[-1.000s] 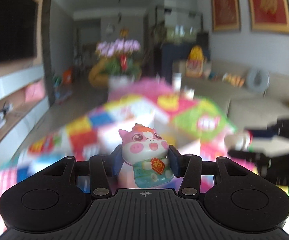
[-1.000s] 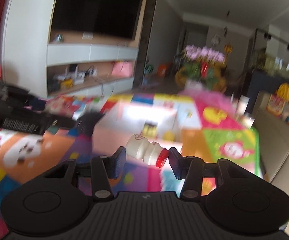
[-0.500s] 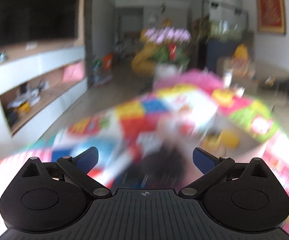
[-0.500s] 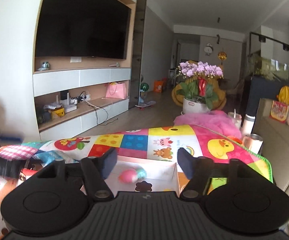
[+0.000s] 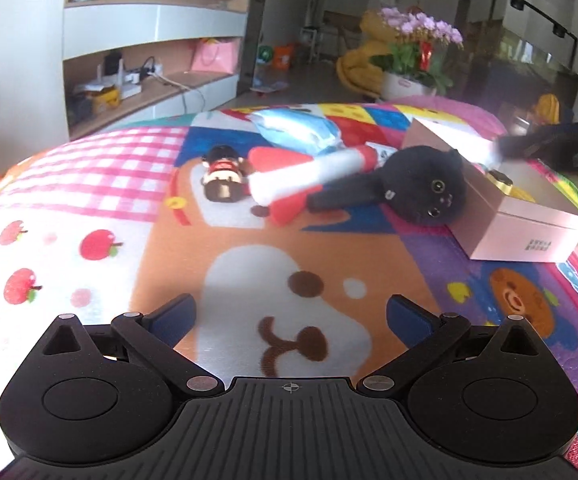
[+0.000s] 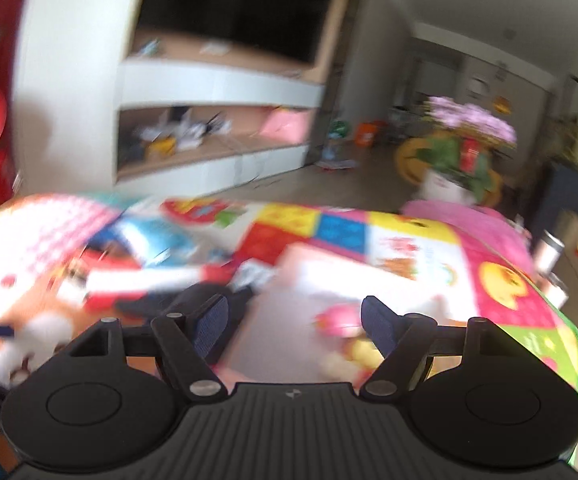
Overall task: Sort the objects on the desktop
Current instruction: 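Drop the bottle into the pink box with the right gripper while the left places the pig figurine there, then grasp the black cat plush with the right gripper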
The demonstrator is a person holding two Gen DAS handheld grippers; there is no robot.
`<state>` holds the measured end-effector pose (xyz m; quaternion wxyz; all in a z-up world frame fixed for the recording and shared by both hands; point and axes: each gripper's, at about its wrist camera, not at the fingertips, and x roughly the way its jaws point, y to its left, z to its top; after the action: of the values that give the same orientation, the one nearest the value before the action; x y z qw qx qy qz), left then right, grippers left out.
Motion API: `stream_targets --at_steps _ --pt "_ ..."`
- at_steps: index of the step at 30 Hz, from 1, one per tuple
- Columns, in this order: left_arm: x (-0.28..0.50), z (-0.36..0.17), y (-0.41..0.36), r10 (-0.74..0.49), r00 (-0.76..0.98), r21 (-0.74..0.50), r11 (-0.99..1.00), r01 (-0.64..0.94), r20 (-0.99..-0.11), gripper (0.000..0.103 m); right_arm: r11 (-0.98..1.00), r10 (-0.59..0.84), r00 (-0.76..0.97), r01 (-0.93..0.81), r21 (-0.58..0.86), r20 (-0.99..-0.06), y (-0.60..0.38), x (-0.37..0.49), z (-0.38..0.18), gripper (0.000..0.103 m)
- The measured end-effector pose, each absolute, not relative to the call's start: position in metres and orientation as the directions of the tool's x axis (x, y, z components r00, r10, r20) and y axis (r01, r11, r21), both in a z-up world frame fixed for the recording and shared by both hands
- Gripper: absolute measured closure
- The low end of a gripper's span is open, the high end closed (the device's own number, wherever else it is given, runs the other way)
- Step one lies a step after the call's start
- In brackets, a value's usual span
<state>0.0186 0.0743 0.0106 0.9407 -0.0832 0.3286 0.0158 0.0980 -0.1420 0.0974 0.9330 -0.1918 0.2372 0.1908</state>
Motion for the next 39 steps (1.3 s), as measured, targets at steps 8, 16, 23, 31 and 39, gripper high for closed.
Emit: stream_targets --at_steps 8,16,23,31,39 --pt "0.013 0.008 0.081 -0.065 0.803 -0.212 0.974 -0.077 -0.592 0.0 0.668 0.175 0.826 -0.499 -0.552 -0.535 -0.05 0.114 0.038 0.029" --pt "0.012 0.007 0.083 -0.076 0.809 -0.236 0.968 -0.079 -0.583 0.0 0.679 0.163 0.821 -0.496 -0.542 -0.547 -0.048 0.11 0.034 0.04" --pt "0.015 0.008 0.079 -0.072 0.797 -0.215 0.974 -0.073 -0.599 0.0 0.794 0.331 0.737 -0.555 -0.248 -0.589 -0.115 0.053 0.094 0.041" --pt "0.021 0.008 0.065 -0.019 0.771 -0.107 0.992 -0.065 -0.637 0.0 0.874 0.195 0.779 -0.414 -0.255 -0.596 -0.188 0.004 0.079 0.04" --pt "0.033 0.014 0.053 -0.074 0.759 -0.136 0.991 -0.019 -0.647 0.0 0.947 0.16 0.79 -0.292 -0.134 -0.592 -0.224 0.008 0.054 0.027"
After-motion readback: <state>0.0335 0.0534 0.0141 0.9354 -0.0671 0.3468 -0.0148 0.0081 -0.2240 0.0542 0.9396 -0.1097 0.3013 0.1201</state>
